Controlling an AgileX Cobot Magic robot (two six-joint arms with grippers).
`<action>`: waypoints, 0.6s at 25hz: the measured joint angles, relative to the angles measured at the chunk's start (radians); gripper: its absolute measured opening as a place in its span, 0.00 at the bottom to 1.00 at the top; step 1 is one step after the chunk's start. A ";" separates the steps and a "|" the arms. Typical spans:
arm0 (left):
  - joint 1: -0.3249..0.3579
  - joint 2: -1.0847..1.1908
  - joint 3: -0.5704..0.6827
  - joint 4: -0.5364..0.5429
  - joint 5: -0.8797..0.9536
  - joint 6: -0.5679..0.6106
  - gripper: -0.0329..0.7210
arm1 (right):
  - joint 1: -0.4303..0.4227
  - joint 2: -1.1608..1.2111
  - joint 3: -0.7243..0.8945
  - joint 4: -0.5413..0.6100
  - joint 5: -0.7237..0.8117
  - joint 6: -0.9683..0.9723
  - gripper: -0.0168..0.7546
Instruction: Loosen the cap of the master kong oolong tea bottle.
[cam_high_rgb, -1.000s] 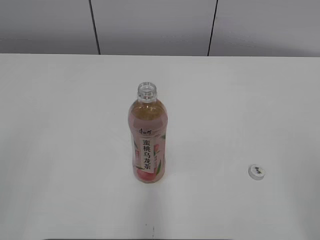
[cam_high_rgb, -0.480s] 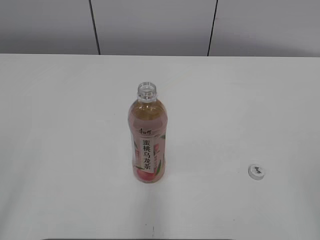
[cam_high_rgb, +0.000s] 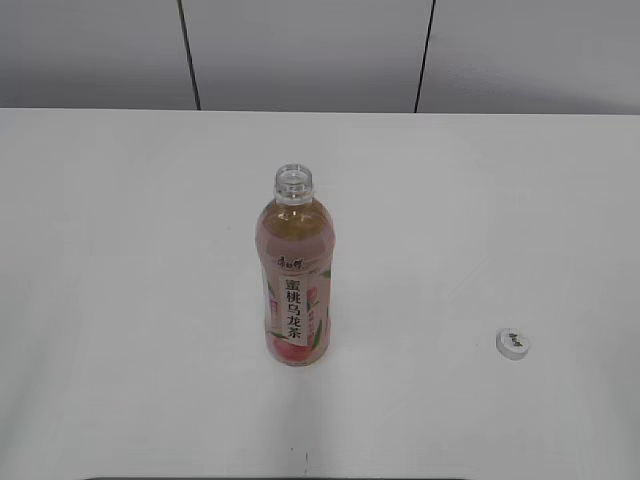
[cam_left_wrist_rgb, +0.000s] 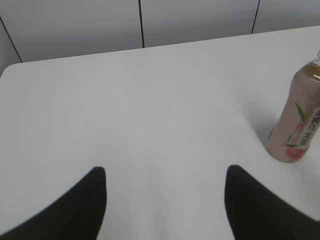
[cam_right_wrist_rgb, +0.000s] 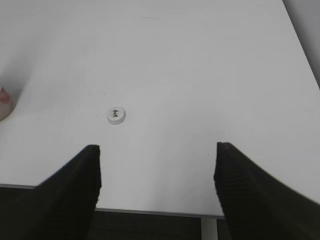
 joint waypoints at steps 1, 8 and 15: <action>0.000 0.000 0.000 0.000 0.000 0.000 0.64 | 0.000 0.000 0.000 0.000 0.000 0.000 0.72; 0.000 0.000 0.000 0.000 0.000 0.000 0.63 | 0.000 0.000 0.000 0.001 -0.001 0.000 0.72; 0.000 0.000 0.000 0.000 0.000 0.000 0.63 | 0.000 0.000 0.000 0.001 -0.001 0.000 0.72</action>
